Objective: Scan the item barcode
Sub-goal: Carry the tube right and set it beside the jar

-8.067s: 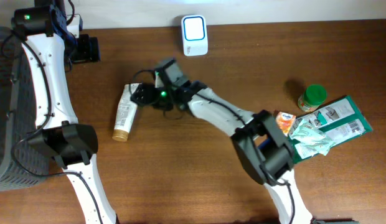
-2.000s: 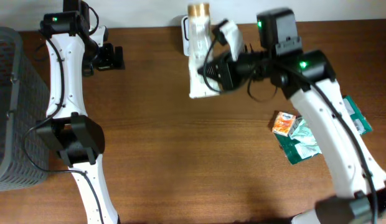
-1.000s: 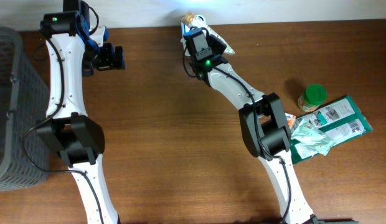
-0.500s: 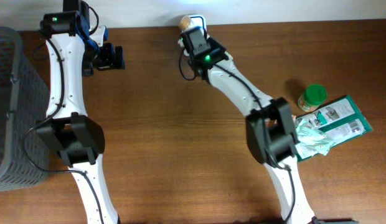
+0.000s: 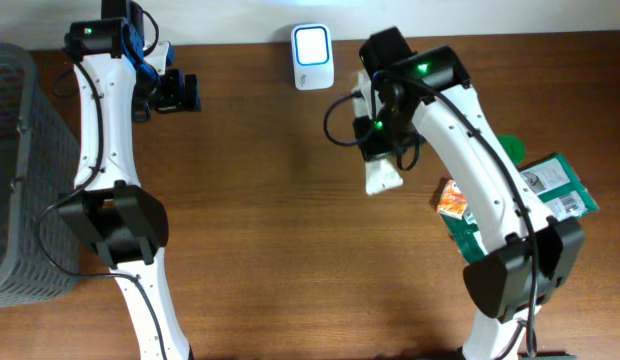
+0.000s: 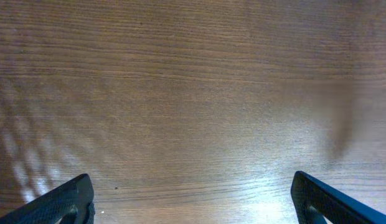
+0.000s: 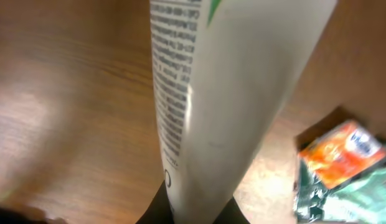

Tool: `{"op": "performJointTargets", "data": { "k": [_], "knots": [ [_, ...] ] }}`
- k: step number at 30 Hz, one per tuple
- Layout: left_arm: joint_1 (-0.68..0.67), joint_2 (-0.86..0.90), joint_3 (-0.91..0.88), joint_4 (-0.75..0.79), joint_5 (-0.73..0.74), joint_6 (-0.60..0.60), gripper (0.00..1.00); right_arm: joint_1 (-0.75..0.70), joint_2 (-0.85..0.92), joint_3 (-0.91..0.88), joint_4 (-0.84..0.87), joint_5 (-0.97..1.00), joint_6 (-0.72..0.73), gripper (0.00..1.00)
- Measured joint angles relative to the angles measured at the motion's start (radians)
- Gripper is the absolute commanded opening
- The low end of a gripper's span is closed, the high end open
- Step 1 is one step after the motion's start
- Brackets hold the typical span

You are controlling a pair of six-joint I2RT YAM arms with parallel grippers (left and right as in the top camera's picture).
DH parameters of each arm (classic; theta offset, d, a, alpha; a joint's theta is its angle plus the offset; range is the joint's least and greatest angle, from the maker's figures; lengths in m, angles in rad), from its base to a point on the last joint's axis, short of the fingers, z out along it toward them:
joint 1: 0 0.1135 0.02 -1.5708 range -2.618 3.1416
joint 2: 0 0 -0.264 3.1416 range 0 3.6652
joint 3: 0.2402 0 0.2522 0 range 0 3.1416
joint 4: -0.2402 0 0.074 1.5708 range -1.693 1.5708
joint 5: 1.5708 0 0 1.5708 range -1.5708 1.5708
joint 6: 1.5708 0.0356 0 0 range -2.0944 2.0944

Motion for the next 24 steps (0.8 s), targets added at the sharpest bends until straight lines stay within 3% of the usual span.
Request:
{"op": "performJointTargets", "data": {
  "k": [4, 10, 14, 15, 16, 20, 24],
  "knots": [
    [0.0, 0.0, 0.0, 0.0, 0.0, 0.0, 0.99, -0.055, 0.006, -0.199, 0.032, 0.056, 0.1, 0.04],
    [0.0, 0.0, -0.001, 0.001, 0.0, 0.0, 0.99, -0.166, 0.008, -0.511, 0.311, 0.134, 0.178, 0.05],
    [0.0, 0.0, -0.001, 0.0, 0.0, 0.0, 0.99, -0.204, 0.01, -0.604, 0.417, 0.159, 0.196, 0.49],
    [0.0, 0.0, -0.001, 0.0, 0.0, 0.0, 0.99, -0.206, 0.01, -0.605, 0.416, 0.167, 0.196, 0.79],
    [0.0, 0.0, -0.001, 0.0, 0.0, 0.0, 0.99, -0.207, 0.01, -0.603, 0.396, 0.171, 0.196, 0.99],
    [0.0, 0.0, -0.001, 0.0, 0.0, 0.0, 0.99, -0.21, 0.003, -0.526, 0.277, 0.175, 0.183, 1.0],
    [0.0, 0.0, -0.001, 0.0, 0.0, 0.0, 0.99, -0.211, -0.144, -0.285, 0.12, 0.175, 0.151, 1.0]
  ]
}}
